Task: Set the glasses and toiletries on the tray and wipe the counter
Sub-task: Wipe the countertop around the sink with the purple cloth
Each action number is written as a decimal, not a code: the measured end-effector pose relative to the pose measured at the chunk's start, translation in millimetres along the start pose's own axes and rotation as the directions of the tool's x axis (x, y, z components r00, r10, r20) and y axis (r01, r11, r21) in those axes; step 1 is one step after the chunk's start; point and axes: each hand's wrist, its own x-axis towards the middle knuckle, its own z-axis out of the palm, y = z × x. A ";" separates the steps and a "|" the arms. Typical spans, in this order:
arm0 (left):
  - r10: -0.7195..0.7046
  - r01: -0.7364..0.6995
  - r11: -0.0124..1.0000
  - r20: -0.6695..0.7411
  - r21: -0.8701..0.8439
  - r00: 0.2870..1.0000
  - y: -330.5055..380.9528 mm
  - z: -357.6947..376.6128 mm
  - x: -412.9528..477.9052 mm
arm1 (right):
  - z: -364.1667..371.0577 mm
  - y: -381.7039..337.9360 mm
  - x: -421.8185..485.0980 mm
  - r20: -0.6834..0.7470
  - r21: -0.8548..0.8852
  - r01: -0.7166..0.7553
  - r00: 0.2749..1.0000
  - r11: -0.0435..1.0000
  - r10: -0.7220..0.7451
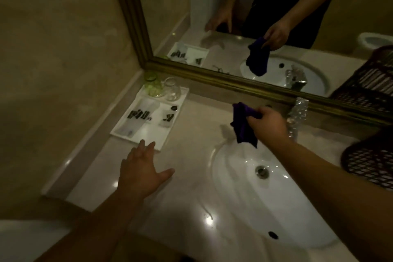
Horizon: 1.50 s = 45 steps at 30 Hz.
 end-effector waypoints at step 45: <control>0.027 0.004 0.974 -0.131 0.225 0.991 -122.8 112.7 41.5 | 204.6 35.1 129.4 -0.020 -0.594 0.141 0.982 0.792 -0.189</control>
